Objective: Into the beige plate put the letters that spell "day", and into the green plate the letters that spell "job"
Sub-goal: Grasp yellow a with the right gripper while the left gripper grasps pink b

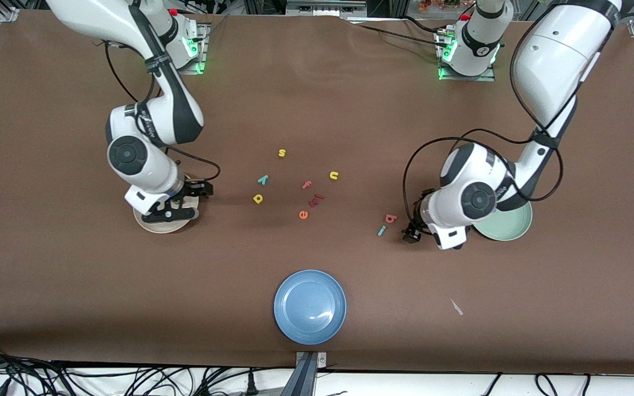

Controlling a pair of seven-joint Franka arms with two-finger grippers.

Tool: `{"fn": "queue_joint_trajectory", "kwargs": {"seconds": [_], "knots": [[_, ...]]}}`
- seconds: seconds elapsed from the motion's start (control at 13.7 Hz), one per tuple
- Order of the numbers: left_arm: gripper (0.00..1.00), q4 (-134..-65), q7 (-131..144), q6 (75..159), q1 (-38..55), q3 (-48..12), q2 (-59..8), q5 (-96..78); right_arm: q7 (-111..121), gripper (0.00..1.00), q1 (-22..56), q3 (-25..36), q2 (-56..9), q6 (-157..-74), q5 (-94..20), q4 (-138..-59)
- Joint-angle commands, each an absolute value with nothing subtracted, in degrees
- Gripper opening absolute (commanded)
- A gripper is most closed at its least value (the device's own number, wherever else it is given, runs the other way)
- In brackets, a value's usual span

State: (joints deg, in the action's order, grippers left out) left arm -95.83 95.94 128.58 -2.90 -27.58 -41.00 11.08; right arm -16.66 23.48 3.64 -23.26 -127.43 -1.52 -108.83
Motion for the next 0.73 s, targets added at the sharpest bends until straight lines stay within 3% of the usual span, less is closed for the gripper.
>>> {"fn": "queue_joint_trajectory", "kwargs": {"seconds": [0.0,0.22,0.51,0.66], "knots": [[0.9,-100.9,105.5,135.6,-1.4,-27.0,-40.3,15.9,-30.0,1.0,25.7,1.2,-27.5,-126.6,-2.3,-103.6],[0.78,-101.0,108.4,137.5,-0.8,-27.0,-41.6,16.7,-43.8,0.97,29.8,1.1,-33.1,-127.1,-2.3,-98.5],[0.71,-100.7,108.7,138.6,-0.2,-26.9,-43.4,16.7,-53.0,0.49,33.4,1.1,-37.1,-129.2,-2.3,-95.5],[0.7,-100.5,108.9,139.5,0.1,-26.7,-43.8,17.1,-53.0,0.47,33.4,1.1,-38.0,-129.9,-2.3,-95.8]]}}
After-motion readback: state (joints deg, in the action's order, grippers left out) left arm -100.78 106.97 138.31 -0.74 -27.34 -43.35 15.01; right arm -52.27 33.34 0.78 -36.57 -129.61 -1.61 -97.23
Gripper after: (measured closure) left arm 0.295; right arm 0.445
